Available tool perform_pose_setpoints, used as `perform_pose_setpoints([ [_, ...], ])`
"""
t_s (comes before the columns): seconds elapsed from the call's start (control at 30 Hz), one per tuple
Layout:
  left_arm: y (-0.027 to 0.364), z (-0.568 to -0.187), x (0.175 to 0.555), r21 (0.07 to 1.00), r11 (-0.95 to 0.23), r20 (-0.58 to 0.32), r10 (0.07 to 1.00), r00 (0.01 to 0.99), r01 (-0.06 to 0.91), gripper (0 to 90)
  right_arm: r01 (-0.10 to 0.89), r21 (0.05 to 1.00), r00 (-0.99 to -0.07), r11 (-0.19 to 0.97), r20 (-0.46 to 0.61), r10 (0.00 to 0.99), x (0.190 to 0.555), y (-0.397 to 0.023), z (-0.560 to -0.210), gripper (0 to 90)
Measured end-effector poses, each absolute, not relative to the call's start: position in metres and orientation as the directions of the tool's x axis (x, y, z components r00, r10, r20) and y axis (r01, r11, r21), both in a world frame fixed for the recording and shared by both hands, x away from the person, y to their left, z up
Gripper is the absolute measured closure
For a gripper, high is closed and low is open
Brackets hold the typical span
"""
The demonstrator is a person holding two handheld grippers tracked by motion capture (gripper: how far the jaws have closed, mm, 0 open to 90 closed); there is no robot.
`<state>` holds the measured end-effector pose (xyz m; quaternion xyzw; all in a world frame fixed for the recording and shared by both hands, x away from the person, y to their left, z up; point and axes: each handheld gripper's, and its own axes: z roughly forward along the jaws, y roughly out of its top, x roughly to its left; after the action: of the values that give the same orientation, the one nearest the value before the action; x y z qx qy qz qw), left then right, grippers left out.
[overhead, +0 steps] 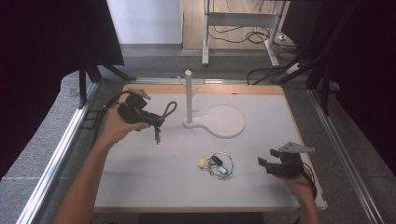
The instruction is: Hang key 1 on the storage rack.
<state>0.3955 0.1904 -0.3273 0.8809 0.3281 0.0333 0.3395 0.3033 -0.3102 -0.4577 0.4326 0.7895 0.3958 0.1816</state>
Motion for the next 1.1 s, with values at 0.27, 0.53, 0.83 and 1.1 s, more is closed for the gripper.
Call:
perform_pose_setpoints([
  [0.27, 0.185, -0.319, 0.406, 0.613, -0.56, -0.16, 0.603, 0.782, 0.557, 67.0, 0.538, 0.779, -0.566, 0.322, 0.051, 0.823, 0.304, -0.309, -0.458, 33.3],
  [0.53, 0.182, -0.311, 0.414, 0.605, -0.563, -0.158, 0.608, 0.778, 0.563, 67.0, 0.539, 0.778, -0.567, 0.323, 0.052, 0.822, 0.303, -0.309, -0.458, 33.3],
  [0.83, 0.183, -0.306, 0.424, 0.6, -0.563, -0.158, 0.612, 0.775, 0.568, 67.0, 0.546, 0.77, -0.567, 0.33, 0.05, 0.822, 0.305, -0.309, -0.46, 33.3],
  [1.1, 0.185, -0.304, 0.431, 0.603, -0.548, -0.166, 0.624, 0.763, 0.58, 67.0, 0.546, 0.766, -0.572, 0.339, 0.046, 0.819, 0.305, -0.307, -0.461, 33.2],
])
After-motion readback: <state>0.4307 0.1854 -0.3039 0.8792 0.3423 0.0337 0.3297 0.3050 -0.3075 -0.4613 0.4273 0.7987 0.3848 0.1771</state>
